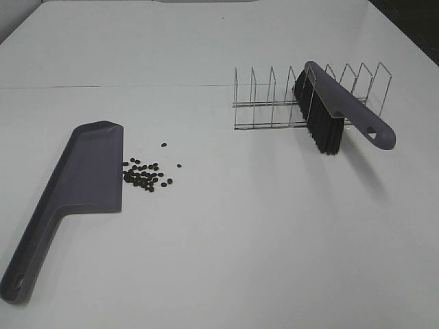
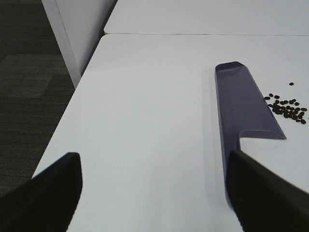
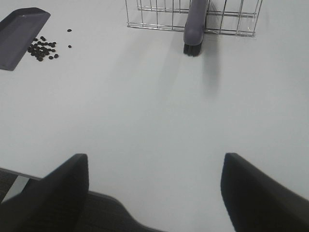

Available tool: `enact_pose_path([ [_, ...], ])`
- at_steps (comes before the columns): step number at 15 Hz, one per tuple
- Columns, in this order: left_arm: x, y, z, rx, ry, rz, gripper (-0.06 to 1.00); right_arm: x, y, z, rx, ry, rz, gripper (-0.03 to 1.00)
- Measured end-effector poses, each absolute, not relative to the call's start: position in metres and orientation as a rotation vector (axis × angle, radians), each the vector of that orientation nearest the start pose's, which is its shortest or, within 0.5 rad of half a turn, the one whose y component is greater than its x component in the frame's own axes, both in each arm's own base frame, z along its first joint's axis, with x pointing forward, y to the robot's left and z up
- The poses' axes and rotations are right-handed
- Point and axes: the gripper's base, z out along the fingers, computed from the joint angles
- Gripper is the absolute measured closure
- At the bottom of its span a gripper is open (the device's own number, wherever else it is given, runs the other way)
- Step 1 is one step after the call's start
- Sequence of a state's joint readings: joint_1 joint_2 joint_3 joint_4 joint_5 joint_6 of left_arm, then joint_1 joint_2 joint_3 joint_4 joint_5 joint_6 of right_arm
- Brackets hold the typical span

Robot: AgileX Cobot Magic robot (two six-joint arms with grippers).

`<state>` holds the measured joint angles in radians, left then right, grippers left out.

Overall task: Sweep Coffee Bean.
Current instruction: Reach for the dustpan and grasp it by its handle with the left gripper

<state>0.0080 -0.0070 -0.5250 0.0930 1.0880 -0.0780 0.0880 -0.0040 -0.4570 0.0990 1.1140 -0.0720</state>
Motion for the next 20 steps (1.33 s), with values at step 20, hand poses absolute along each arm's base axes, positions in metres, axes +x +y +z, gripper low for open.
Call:
enact_pose_path([
  [20, -0.0103, 0.0074, 0.2822, -0.094, 2.035, 0.068, 0.19, -0.0041, 0.0077, 0.2614, -0.176, 2.128, 0.13, 0.25],
])
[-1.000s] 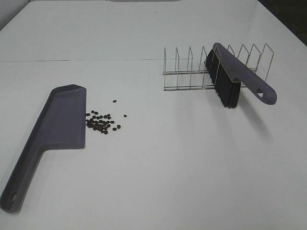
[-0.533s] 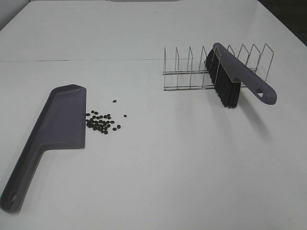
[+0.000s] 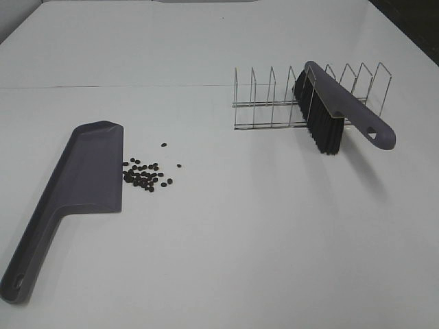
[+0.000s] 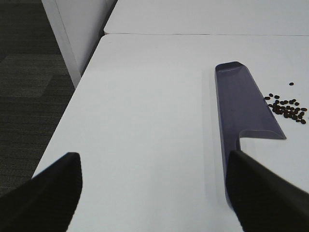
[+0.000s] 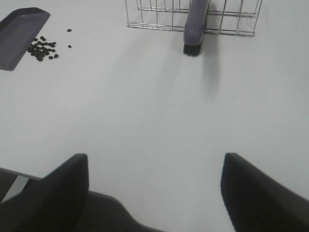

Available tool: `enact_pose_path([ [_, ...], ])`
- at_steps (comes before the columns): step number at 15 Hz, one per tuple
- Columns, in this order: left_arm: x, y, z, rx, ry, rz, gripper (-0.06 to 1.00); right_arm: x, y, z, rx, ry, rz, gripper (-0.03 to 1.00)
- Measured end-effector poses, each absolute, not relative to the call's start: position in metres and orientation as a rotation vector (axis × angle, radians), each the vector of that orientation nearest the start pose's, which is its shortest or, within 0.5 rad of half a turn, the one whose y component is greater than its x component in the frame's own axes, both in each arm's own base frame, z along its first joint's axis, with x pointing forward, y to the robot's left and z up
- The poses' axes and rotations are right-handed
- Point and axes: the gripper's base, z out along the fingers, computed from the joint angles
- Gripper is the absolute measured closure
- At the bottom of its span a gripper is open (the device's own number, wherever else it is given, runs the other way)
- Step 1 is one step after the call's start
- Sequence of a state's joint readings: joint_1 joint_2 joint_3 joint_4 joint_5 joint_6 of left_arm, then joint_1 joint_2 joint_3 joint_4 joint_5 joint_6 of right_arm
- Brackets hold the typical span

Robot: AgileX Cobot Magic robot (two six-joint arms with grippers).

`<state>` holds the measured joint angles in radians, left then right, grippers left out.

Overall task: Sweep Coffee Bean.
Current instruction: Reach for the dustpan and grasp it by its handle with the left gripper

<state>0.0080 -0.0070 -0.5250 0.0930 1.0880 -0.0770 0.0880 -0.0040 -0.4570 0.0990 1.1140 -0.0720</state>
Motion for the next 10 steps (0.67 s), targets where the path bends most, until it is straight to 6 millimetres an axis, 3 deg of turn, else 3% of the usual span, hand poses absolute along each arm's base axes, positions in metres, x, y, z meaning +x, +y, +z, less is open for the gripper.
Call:
enact_pose_path([
  [10, -0.0103, 0.0074, 0.2822, -0.095, 2.035, 0.067, 0.19, -0.0041, 0.0077, 0.2614, -0.176, 2.128, 0.13, 0.25],
])
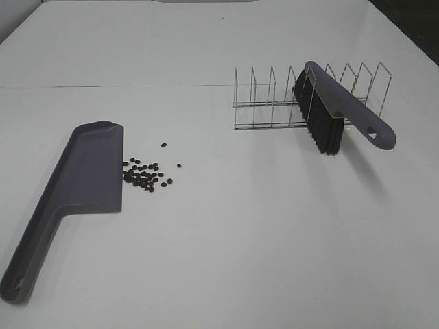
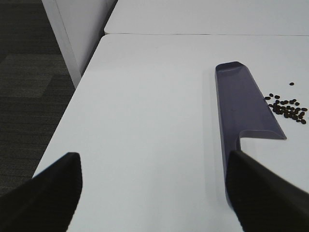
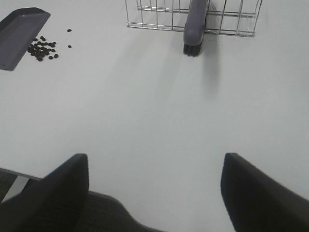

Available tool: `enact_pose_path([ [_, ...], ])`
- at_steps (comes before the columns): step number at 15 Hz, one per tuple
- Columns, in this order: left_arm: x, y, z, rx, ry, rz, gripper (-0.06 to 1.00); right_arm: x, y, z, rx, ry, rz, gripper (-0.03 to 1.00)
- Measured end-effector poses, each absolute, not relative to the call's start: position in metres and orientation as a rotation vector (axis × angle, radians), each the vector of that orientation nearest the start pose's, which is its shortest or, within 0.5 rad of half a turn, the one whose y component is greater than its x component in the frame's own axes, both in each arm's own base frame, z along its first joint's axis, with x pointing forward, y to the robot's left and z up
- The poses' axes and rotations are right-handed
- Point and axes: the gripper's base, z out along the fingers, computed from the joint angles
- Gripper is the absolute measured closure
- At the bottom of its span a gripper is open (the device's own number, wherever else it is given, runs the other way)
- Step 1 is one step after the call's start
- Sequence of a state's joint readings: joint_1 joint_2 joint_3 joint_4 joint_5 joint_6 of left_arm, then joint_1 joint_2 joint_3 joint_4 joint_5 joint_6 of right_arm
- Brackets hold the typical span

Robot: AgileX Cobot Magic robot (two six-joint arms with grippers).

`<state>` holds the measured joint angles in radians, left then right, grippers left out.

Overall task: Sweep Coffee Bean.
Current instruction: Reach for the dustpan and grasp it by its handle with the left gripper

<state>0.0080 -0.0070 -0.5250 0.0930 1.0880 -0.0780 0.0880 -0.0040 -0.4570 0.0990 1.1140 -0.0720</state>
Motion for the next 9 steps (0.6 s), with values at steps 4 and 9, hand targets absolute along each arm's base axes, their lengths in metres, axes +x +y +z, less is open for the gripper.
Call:
enact_pose_path([
  [4, -0.0103, 0.0074, 0.2822, -0.094, 2.035, 0.068, 0.19, -0.0041, 0.0077, 0.2614, -0.176, 2.128, 0.13, 0.25],
  [9, -0.0103, 0.0074, 0.2822, -0.091, 2.035, 0.07, 0.17, -0.0038, 0.0052, 0.2612, -0.142, 2.132, 0.109, 0.25],
])
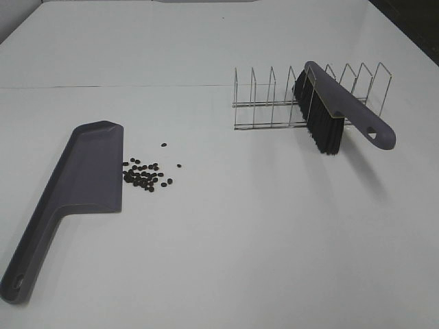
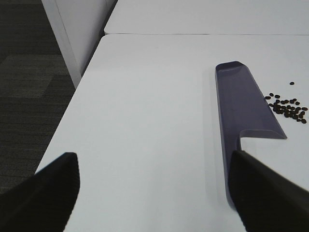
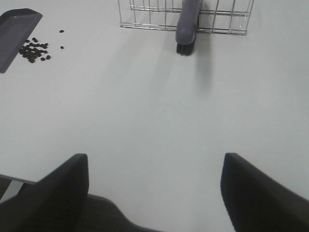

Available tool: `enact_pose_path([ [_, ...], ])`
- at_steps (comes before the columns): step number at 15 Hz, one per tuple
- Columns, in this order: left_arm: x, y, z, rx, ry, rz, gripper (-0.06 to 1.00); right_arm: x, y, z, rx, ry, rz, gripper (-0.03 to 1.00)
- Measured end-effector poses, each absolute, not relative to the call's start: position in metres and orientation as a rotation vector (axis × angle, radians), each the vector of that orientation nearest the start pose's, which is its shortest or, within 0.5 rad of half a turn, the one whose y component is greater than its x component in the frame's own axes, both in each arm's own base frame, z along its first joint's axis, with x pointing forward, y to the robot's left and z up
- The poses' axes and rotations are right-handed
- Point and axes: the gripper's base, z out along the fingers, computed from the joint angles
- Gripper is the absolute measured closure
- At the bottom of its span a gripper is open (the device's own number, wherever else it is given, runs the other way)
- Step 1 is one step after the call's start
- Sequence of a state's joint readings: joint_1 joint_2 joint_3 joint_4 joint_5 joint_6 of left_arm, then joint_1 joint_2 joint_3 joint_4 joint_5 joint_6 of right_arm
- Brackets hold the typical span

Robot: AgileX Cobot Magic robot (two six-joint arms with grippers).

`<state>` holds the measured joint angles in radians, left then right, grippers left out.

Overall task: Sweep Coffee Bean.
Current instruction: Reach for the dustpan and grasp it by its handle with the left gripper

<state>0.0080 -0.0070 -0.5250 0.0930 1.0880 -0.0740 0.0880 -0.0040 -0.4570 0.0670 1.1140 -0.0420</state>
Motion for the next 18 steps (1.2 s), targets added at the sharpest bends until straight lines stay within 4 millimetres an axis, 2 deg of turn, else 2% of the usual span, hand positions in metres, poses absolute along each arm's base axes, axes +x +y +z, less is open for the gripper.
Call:
enact_pose_path([
  [3, -0.0103, 0.0074, 0.2822, -0.091, 2.035, 0.07, 0.17, -0.0031, -0.0008, 0.2611, -0.059, 2.135, 0.063, 0.25],
  [18, -0.0064, 0.0074, 0.2835, -0.09, 2.054, 0.071, 0.17, -0.0032, -0.0003, 0.2611, -0.053, 2.136, 0.074, 0.25],
])
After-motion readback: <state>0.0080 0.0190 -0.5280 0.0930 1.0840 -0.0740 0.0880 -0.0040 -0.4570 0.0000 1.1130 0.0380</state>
